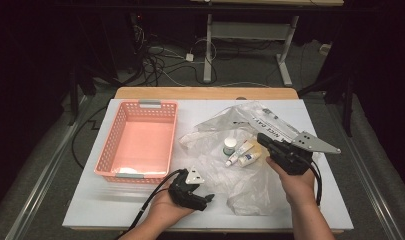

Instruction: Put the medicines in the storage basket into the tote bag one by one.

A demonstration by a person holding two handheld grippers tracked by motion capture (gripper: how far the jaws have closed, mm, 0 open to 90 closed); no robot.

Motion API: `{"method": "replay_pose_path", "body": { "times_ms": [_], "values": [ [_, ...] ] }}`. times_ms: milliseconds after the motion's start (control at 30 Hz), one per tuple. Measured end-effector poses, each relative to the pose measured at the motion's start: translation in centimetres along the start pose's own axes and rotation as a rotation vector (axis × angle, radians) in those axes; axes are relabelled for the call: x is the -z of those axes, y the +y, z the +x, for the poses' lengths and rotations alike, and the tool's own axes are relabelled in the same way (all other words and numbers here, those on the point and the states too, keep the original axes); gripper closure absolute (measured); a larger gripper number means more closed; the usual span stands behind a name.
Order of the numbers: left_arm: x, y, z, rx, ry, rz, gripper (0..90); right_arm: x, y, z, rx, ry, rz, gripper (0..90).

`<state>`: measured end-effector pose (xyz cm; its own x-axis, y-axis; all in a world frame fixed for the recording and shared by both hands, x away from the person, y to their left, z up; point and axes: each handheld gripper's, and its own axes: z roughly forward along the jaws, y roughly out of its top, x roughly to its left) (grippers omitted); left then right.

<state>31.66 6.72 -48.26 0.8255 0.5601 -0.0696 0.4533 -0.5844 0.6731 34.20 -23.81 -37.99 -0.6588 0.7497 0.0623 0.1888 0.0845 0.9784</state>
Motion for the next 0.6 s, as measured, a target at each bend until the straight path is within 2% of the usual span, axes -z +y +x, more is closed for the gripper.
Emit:
{"method": "replay_pose_path", "body": {
  "times_ms": [167,233,267,367,467,533,600],
  "values": [
    [-1.0,0.9,-0.4,-0.010,0.020,-0.001,20.3,-0.1,0.0,-0.2,-0.004,-0.009,0.004,90.0],
    [-1.2,1.2,-0.4,-0.019,0.004,0.000,23.2,-0.2,-0.1,-0.2,0.001,-0.014,0.006,90.0],
    [-1.4,1.3,-0.4,-0.006,-0.002,-0.005,23.8,-0.3,-0.1,-0.1,0.002,-0.012,0.008,90.0],
    [-1.6,1.6,-0.6,-0.018,0.008,0.002,28.7,-0.4,-0.2,0.1,0.005,-0.011,0.018,90.0],
    [-1.6,1.5,-0.5,-0.002,0.013,-0.015,38.0,-0.3,-0.3,0.4,0.008,-0.009,0.022,90.0],
    [-1.6,1.4,-0.7,-0.024,0.005,-0.024,43.7,-0.3,-0.4,0.6,0.010,-0.005,0.026,90.0],
    [-1.6,1.5,-1.3,-0.069,-0.010,-0.027,63.1,-0.3,-0.5,0.7,0.011,-0.002,0.029,90.0]
  ]
}}
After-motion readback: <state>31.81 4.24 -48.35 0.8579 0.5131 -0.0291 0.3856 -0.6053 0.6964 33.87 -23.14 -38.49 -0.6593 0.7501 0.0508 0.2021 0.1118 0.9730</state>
